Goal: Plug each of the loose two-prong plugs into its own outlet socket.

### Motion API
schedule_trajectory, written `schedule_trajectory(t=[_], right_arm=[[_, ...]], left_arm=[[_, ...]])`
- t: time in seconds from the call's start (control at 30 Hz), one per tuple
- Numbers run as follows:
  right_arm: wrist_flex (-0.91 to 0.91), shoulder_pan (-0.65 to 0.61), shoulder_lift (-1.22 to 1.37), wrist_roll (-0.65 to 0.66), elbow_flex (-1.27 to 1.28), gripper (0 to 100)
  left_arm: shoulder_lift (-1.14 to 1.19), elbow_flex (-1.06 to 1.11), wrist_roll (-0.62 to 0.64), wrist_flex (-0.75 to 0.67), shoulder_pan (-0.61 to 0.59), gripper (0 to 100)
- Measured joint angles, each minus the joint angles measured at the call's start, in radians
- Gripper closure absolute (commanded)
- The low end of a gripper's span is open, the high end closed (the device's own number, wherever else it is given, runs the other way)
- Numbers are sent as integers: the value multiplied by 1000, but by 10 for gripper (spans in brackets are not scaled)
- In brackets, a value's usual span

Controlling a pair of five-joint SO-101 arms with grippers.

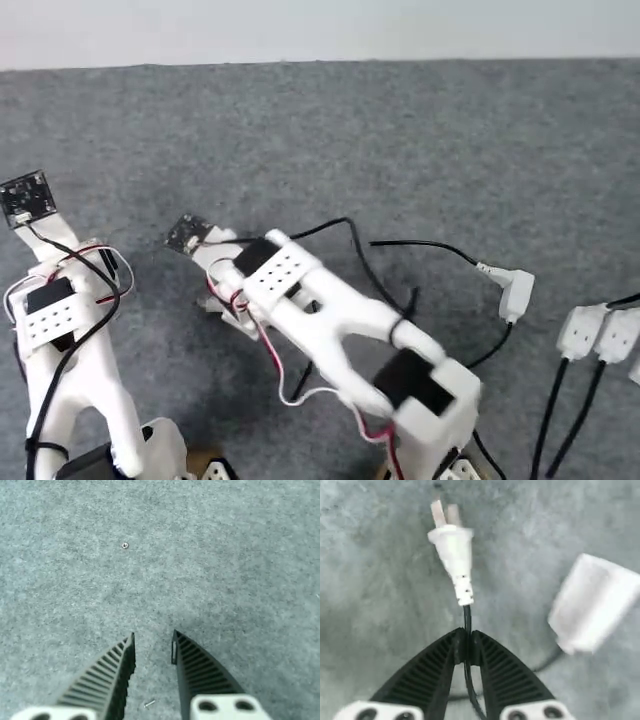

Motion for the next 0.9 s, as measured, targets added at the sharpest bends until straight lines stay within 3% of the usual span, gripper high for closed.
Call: schedule_trajectory(t=[0.47,0.73,0.9], right_arm=[[390,394,-516,17,120,991],[344,537,-345,264,190,990],[278,631,-143,253,120,986]], left_arm=[[0,0,0,0,3,884],[0,0,0,0,5,884],[0,0,0,0,17,884]])
